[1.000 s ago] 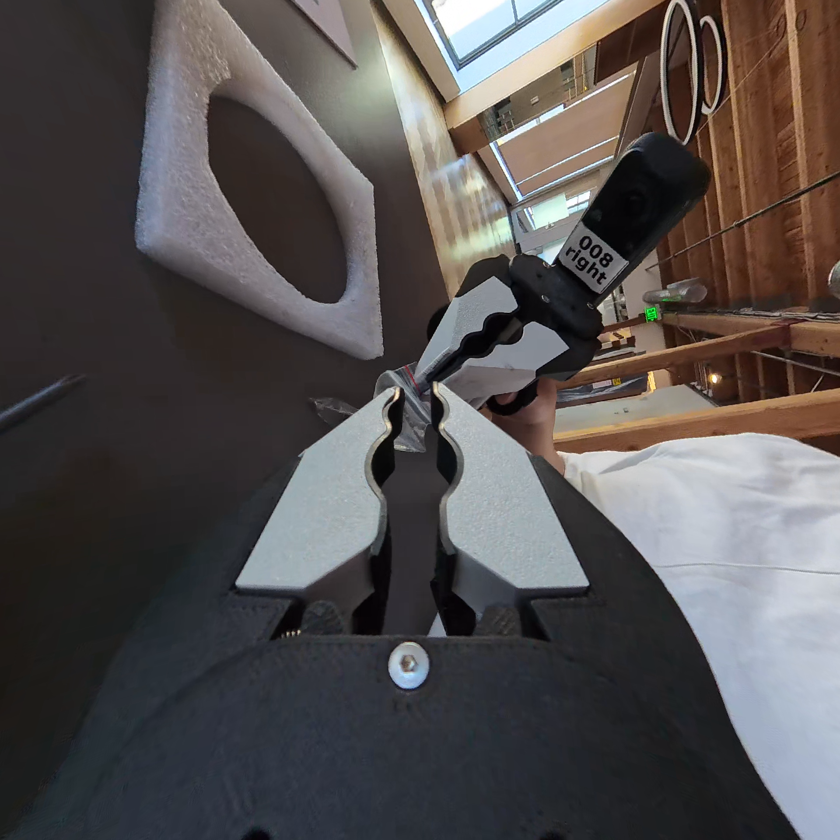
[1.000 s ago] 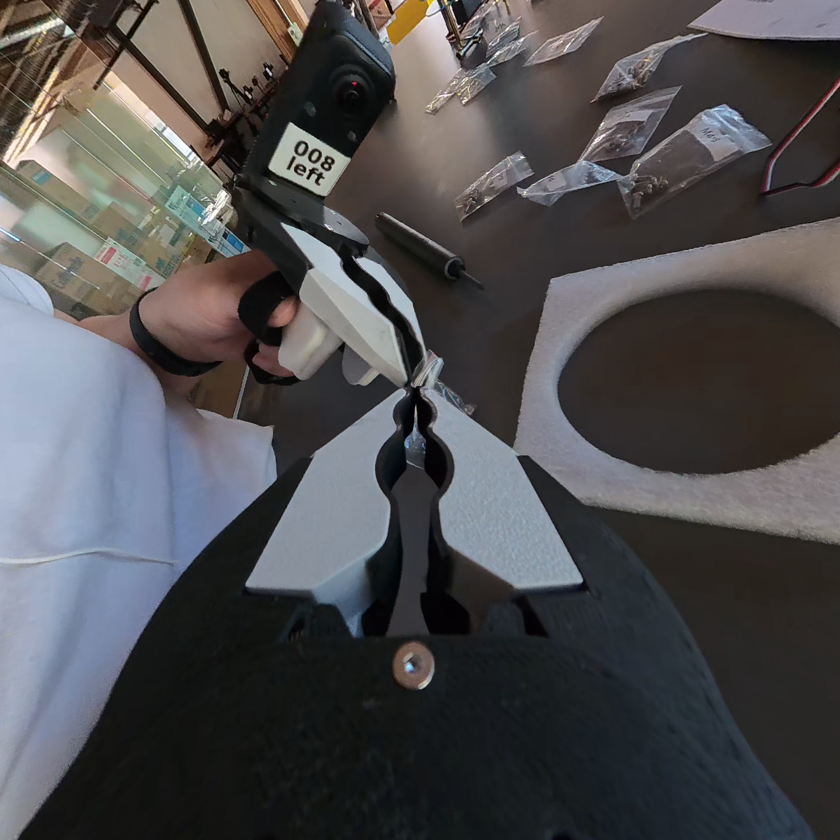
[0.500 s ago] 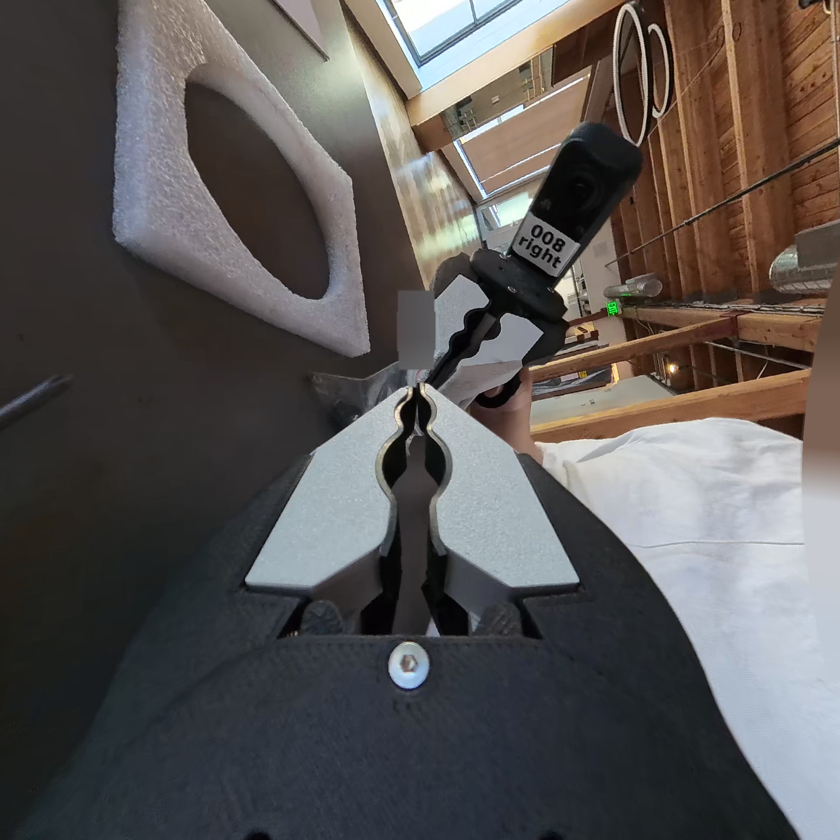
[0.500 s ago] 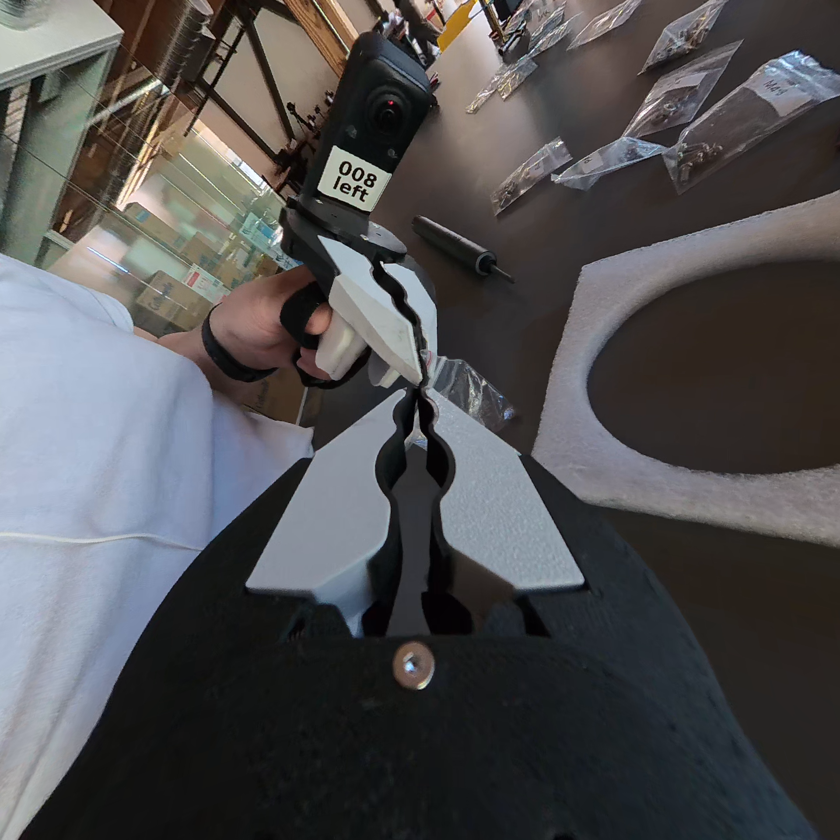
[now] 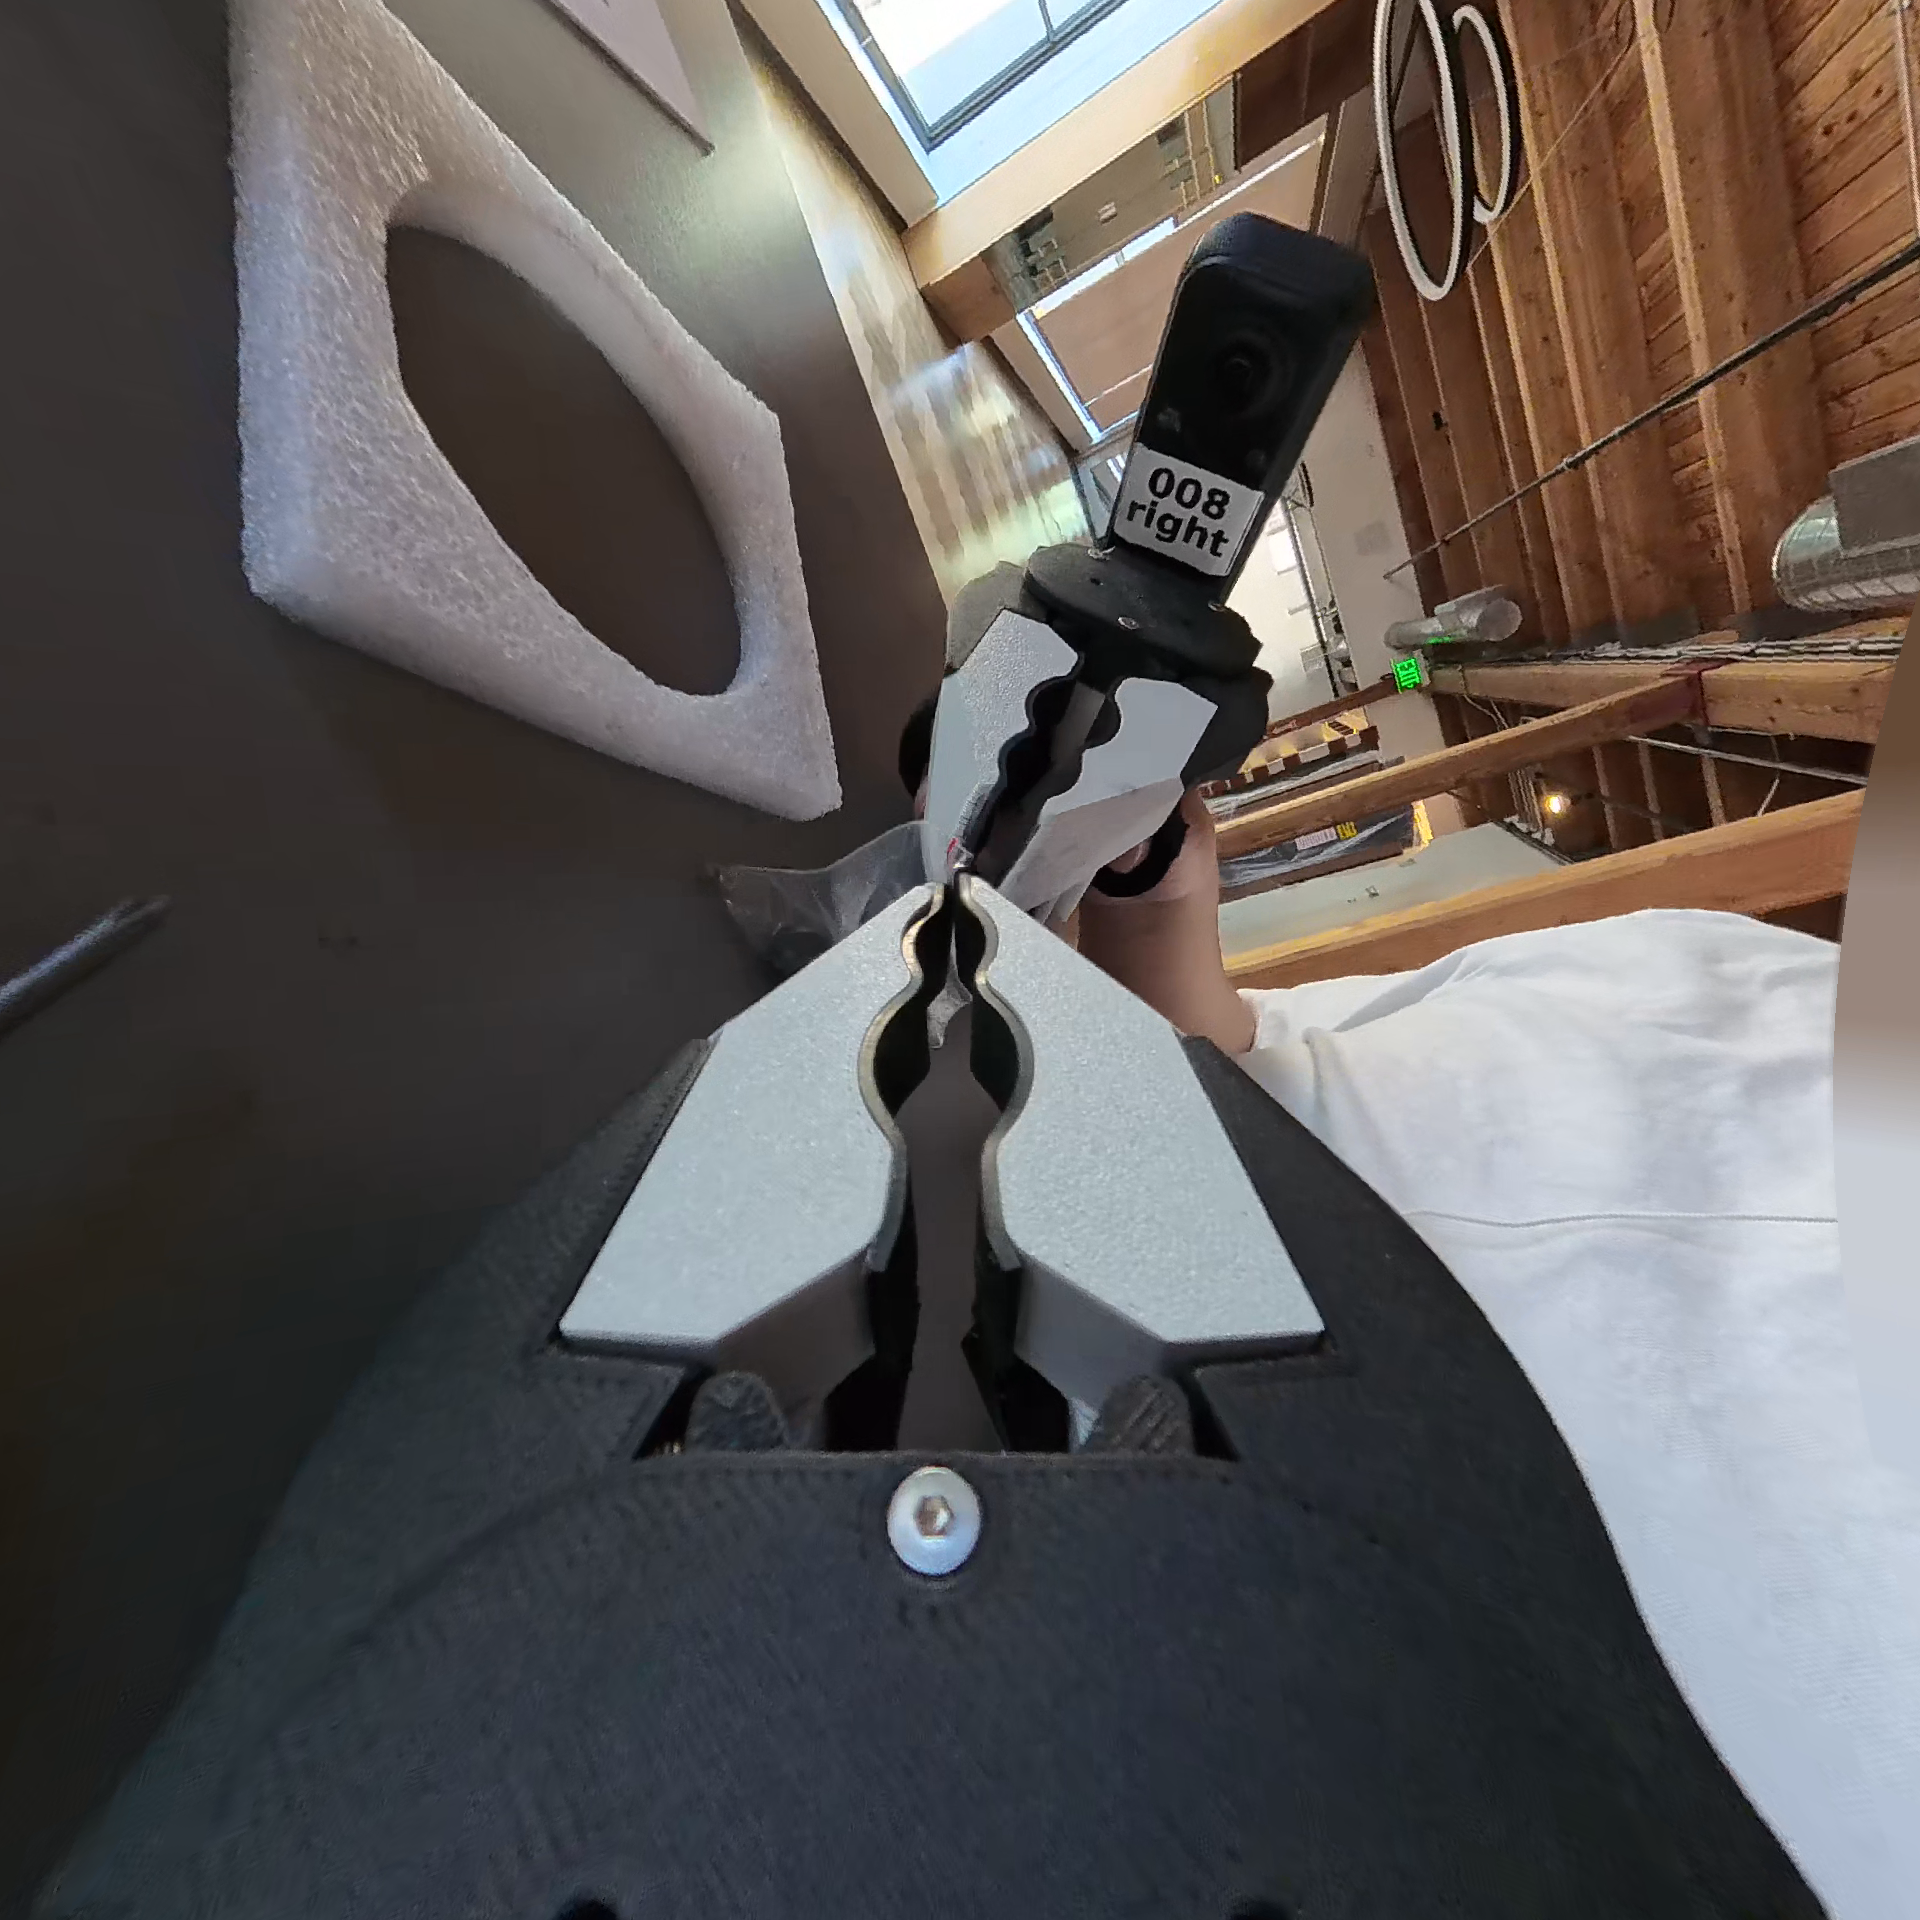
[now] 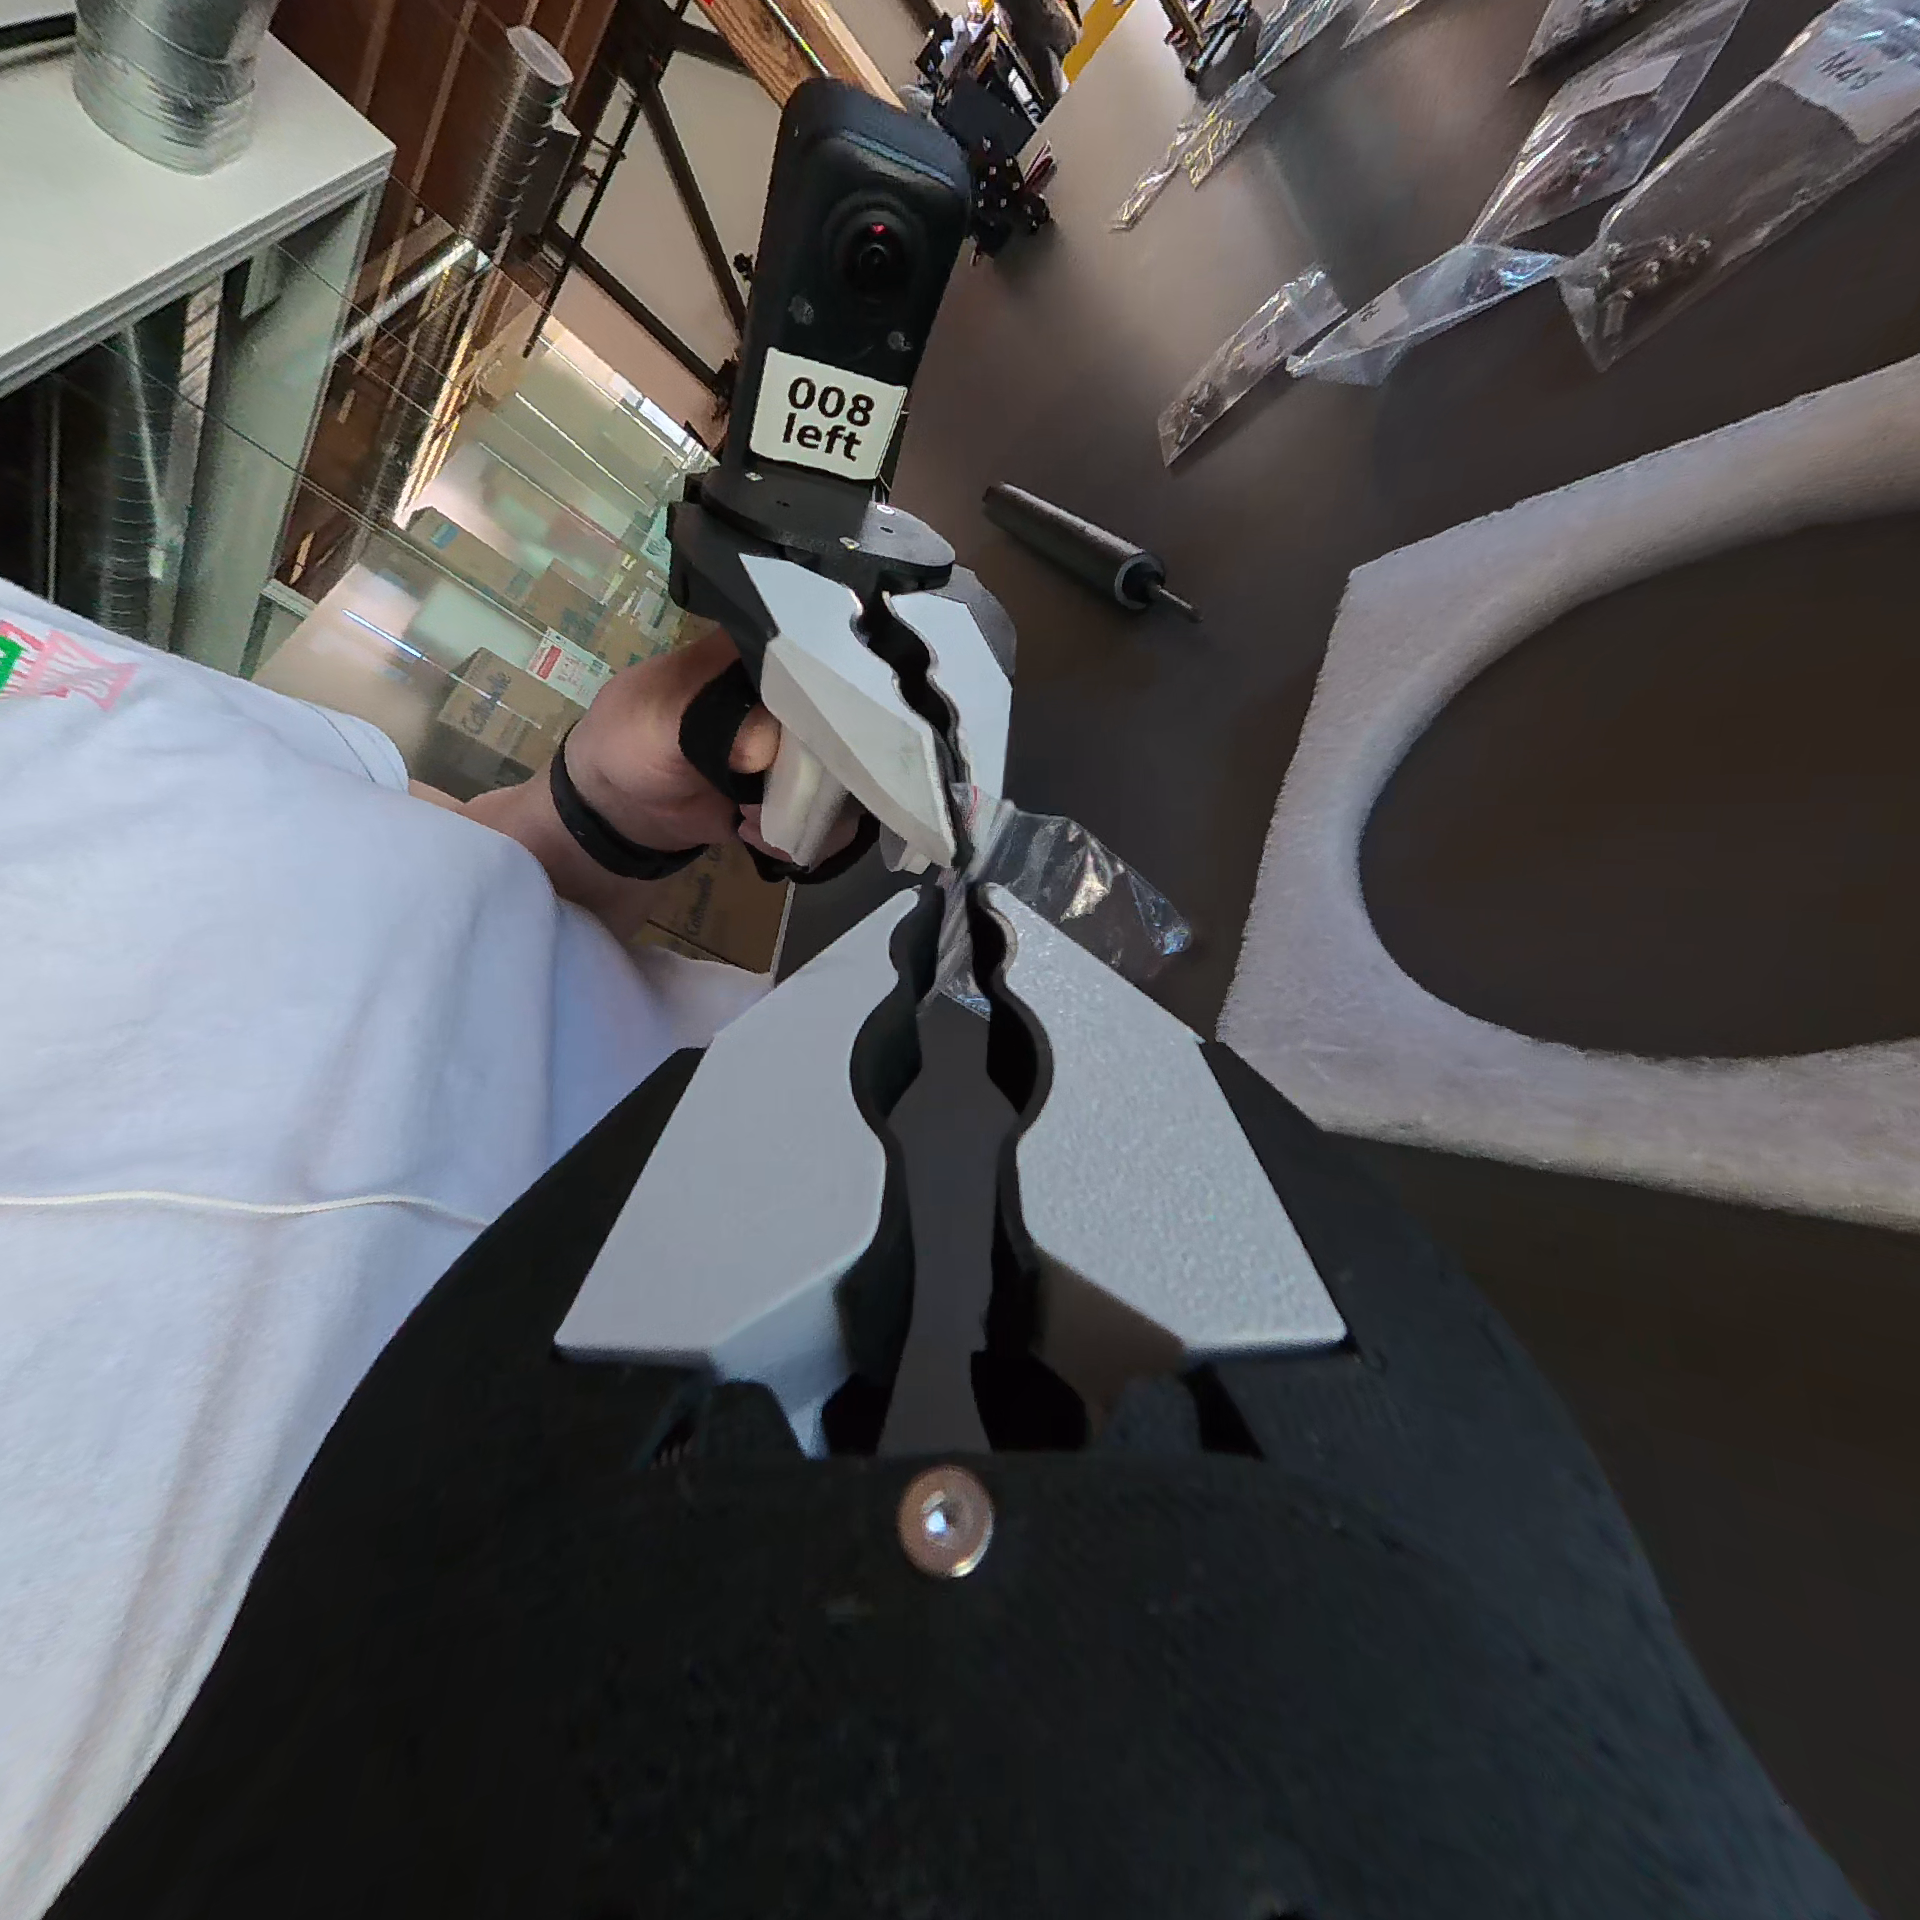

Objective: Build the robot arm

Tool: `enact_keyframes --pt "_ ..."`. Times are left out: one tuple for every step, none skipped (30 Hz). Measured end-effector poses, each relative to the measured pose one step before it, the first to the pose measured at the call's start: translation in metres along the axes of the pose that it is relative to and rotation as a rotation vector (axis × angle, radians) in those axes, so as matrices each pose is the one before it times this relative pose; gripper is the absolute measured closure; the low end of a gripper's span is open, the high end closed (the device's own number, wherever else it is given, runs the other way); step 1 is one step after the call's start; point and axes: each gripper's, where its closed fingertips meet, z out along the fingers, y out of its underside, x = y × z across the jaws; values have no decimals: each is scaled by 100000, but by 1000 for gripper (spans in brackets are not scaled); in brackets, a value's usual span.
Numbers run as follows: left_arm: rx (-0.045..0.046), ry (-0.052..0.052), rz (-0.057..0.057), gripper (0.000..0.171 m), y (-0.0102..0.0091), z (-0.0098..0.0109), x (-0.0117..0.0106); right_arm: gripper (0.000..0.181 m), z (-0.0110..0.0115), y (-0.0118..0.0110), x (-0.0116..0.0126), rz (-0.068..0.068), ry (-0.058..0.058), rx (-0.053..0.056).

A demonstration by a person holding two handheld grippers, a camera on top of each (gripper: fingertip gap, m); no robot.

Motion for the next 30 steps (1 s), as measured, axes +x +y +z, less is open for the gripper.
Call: enact_keyframes --pt "345 335 -14 171 -67 -23 40 176 -1 -45 -43 367 -347 103" --pt "149 168 194 171 -30 7 28 175 11 0 -111 408 -750 -108" --pt "-116 190 375 171 20 22 42 175 14 73 -63 426 -431 -526" --pt "-204 108 362 171 41 18 37 175 -6 88 -16 345 -188 -541" --pt "-96 154 391 171 25 24 63 176 -57 -14 -24 271 -291 69" --pt "-74 131 408 171 16 14 54 176 -101 -101 -8 589 -348 746" --pt "61 -40 409 171 -2 3 38 176 -108 -124 75 1141 1 897" --pt "182 -110 310 171 -26 -11 15 176 -92 -91 81 1137 55 698" --pt "141 16 155 171 -19 -12 22 176 -45 6 -22 781 -500 111" --pt "75 50 75 171 -4 -4 15 176 16 97 -118 758 -950 -486" --pt "3 -74 82 171 1 10 -2 175 72 141 -124 791 -816 -765" --pt "-90 20 132 171 30 8 18 175 102 163 -119 513 -674 -932" --pt "-88 132 158 171 31 19 45 175 131 164 -76 345 -401 -934" --pt "-157 -74 160 171 33 22 25 175 121 150 26 271 153 -869" --pt "-163 -238 236 171 23 7 0 176 108 117 38 236 159 -657" --pt "31 -43 224 171 7 4 19 176 67 63 33 481 -27 -375" --pt "113 -24 11 171 -16 -14 26 176 43 35 8 648 -167 -133" --pt "134 84 -75 171 -24 -2 12 176 37 38 20 505 -93 -198" --pt "102 70 -138 171 -20 -5 14 177 19 75 5 270 -11 -413" --pt "139 111 -72 171 -25 -2 15 180 1 80 -14 -134 -48 -505" --pt "62 68 40 171 -8 14 21 181 -15 43 -53 -302 -149 -295" --pt "85 73 111 171 -3 8 7 181 -51 -27 -98 62 -465 128" --pt "274 56 107 171 -37 -23 16 181 -56 -92 -195 397 -1296 493" --pt "246 -15 169 171 -27 -13 7 181 -80 -147 -216 871 -1692 947" --pt "222 -81 111 171 -28 -25 -26 181 -78 -158 -127 1082 -1333 1092" --pt "338 99 -37 171 -48 -38 4 181 -84 -158 -55 952 -901 1166" --pt "418 438 -178 171 -70 -26 57 181 -80 -123 -22 662 -598 1044" --pt "340 561 -301 171 -50 -28 66 181 -81 -96 34 543 -201 751" --pt "289 386 -235 171 -45 -12 51 181 -58 -36 47 355 142 353" --pt "109 179 -121 171 -16 -3 20 181 -35 -13 71 -86 401 61"
